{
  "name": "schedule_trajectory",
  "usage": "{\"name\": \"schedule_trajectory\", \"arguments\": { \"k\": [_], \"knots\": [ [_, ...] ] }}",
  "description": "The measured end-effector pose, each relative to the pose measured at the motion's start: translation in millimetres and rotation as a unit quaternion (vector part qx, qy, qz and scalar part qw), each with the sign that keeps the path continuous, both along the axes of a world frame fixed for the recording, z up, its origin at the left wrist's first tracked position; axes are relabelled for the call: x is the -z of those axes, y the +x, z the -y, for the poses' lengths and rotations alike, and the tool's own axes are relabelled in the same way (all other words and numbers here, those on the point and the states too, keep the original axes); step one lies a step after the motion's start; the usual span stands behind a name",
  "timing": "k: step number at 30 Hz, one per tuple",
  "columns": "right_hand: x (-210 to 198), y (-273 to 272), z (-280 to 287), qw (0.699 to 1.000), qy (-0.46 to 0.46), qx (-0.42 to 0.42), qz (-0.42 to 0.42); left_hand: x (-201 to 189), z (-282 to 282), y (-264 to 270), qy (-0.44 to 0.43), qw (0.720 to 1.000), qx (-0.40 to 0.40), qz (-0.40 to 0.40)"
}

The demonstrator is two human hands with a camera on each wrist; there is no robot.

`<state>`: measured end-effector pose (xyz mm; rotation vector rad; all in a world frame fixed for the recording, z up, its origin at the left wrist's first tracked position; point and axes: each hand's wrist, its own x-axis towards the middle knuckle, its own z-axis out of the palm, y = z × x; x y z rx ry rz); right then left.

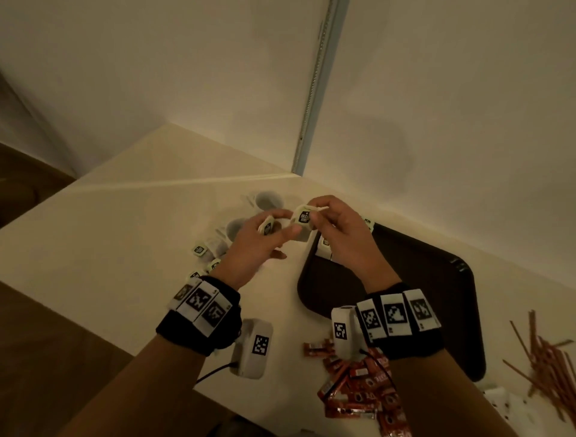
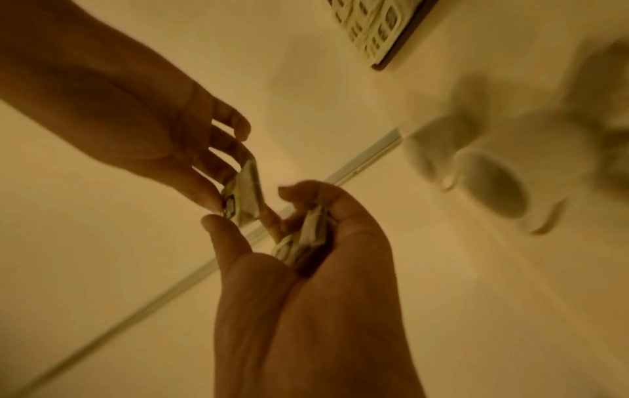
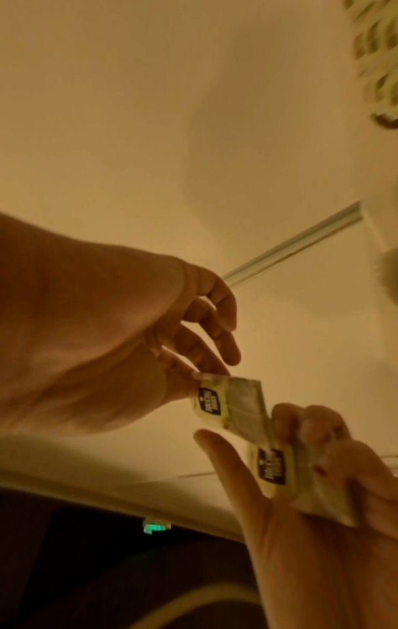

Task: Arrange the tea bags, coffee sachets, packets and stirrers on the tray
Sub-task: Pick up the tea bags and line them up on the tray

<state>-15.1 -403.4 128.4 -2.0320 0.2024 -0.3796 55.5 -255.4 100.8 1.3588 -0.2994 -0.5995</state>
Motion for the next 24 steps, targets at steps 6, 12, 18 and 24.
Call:
{"name": "schedule_trajectory", "arguments": {
  "k": [6,12,18,24],
  "knots": [
    [-33,-3,5,0.992,-0.049,0.035,0.115,-43,10,-2,-0.03,0.982,-0.048,0.179],
    [-51,-6,7,0.984,-0.066,0.038,0.164,-54,15,-3,-0.036,0.962,-0.046,0.266],
    [-60,-11,13,0.984,-0.064,0.048,0.157,-56,14,-5,-0.024,0.961,-0.019,0.274],
    [-61,-13,12,0.984,-0.109,0.027,0.139,-52,28,-10,-0.022,0.966,0.002,0.257]
  ]
}}
